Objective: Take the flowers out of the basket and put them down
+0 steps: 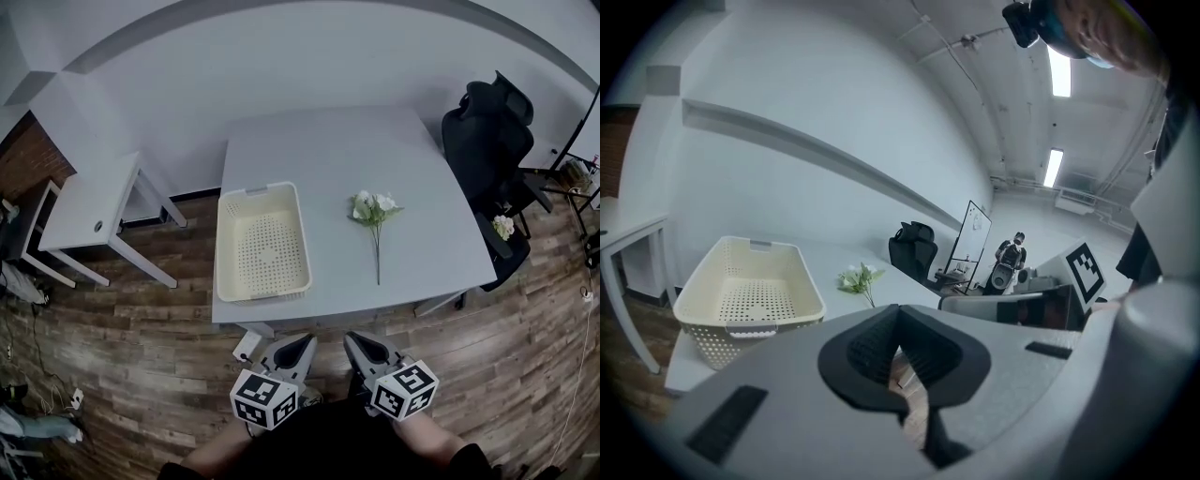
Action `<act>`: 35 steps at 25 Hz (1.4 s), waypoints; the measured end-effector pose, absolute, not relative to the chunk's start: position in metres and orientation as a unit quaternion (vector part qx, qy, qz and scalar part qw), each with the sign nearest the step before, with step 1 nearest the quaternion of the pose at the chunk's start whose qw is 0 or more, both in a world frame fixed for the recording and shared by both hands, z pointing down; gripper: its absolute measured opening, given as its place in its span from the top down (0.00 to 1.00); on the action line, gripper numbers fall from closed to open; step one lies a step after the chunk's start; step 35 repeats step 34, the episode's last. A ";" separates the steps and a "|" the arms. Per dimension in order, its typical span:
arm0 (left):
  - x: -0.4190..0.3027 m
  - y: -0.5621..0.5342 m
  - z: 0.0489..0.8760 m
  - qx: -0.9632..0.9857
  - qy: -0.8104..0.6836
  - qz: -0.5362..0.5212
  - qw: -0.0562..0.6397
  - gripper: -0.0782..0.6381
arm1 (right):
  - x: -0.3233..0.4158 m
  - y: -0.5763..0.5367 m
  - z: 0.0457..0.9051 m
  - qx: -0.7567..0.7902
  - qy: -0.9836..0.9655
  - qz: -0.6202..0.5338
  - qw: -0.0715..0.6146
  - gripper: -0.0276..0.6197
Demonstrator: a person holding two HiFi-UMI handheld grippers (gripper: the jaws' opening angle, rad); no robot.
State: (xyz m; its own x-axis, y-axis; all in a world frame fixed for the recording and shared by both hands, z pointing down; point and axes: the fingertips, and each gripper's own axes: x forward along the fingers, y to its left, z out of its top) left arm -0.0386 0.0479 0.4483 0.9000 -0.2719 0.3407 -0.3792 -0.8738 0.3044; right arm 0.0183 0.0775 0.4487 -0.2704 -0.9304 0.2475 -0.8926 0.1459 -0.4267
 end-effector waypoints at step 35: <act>-0.053 0.053 0.441 0.958 -0.183 0.137 0.175 0.88 | 0.005 0.079 0.449 -0.587 0.766 -0.258 0.036 0.92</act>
